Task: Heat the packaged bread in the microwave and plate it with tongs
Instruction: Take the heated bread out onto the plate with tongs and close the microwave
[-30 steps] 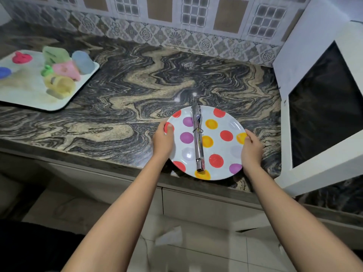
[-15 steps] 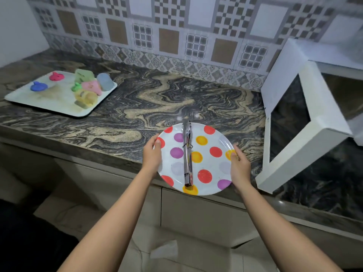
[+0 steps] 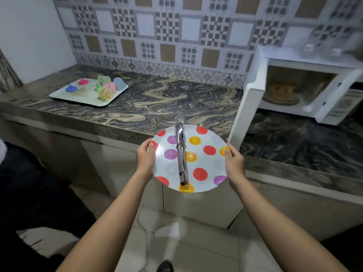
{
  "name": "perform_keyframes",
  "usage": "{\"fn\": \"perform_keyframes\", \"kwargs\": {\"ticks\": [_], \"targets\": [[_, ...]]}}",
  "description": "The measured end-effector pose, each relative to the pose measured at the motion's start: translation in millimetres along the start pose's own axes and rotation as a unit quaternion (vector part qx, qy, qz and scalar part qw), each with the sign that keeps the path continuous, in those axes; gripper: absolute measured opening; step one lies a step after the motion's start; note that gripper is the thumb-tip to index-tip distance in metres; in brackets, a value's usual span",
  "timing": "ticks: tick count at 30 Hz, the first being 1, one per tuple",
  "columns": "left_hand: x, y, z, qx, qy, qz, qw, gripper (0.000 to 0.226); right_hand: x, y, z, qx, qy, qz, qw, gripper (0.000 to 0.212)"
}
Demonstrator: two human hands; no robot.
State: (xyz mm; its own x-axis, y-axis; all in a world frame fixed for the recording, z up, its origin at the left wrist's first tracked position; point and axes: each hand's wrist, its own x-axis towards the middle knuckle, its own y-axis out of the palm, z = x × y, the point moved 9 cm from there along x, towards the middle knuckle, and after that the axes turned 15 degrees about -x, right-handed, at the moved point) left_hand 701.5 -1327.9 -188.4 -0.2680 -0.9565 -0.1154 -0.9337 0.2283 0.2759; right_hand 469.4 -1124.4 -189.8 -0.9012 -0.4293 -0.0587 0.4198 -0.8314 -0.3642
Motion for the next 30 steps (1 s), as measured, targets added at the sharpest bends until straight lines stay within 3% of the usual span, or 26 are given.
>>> {"fn": "perform_keyframes", "kwargs": {"ticks": [7,17,30], "targets": [[-72.4,41.6,23.6,-0.002,-0.028,0.05,0.998,0.03,-42.3,-91.3,-34.8,-0.035,0.018,-0.06,0.997,0.038],[-143.0,167.1,89.5,-0.019,-0.087,0.133,0.987,0.027,-49.1,-233.1,-97.9,-0.05,0.058,-0.157,0.985,0.037],[-116.1,361.3,185.2,0.016,-0.13,0.185,0.974,0.024,79.7,-337.8,-174.4,-0.023,0.146,-0.235,0.961,0.03]]}}
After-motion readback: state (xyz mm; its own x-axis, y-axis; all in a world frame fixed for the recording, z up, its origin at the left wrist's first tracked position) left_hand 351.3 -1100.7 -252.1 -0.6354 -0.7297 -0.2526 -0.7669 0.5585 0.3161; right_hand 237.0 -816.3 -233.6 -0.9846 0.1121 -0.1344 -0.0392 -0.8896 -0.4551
